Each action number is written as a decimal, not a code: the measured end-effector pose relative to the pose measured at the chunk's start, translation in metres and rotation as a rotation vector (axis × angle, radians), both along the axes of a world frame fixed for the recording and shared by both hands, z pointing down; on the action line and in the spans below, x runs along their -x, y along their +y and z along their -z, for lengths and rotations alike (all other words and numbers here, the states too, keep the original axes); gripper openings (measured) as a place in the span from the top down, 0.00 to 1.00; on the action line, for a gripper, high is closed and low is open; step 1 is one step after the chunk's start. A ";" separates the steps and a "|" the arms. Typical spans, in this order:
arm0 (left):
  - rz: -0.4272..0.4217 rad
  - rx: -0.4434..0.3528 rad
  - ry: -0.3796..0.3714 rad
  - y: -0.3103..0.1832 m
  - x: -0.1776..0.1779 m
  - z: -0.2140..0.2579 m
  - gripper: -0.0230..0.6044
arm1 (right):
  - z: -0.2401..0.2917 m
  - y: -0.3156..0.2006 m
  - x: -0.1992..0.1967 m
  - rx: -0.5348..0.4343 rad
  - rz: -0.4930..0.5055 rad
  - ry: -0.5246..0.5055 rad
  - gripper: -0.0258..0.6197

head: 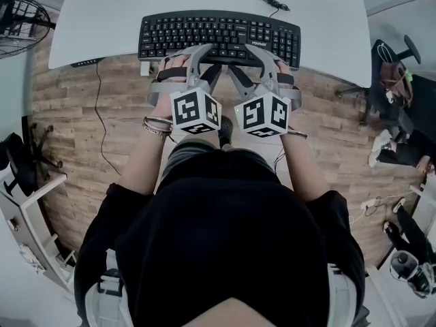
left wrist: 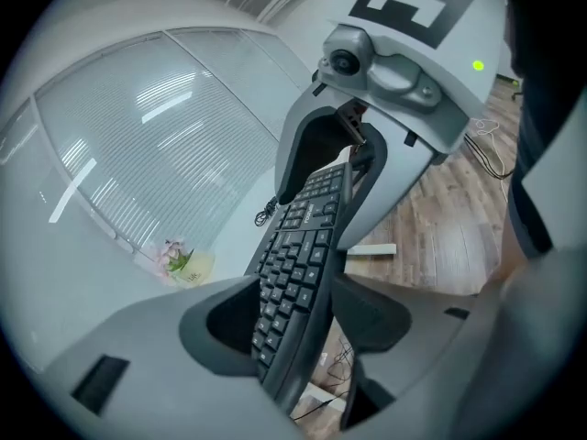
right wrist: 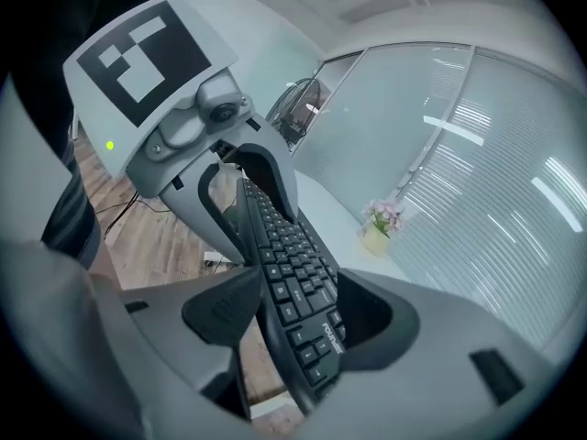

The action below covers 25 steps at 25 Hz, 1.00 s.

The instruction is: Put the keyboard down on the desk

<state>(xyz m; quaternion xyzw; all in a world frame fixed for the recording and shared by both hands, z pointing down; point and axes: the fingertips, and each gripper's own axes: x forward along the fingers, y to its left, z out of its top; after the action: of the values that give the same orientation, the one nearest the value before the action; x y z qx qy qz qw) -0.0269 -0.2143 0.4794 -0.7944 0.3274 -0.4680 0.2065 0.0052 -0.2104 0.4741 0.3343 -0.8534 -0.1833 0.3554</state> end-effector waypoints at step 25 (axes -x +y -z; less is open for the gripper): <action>0.093 -0.103 0.396 0.012 -0.017 0.100 0.56 | 0.126 0.014 -0.019 -0.114 -0.053 -0.375 0.58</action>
<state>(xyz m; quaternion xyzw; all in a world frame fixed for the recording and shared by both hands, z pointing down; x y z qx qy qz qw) -0.0099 -0.2022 0.3795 -0.8433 0.4212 -0.2946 0.1567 0.0238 -0.1967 0.3477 0.4046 -0.8838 -0.1563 0.1755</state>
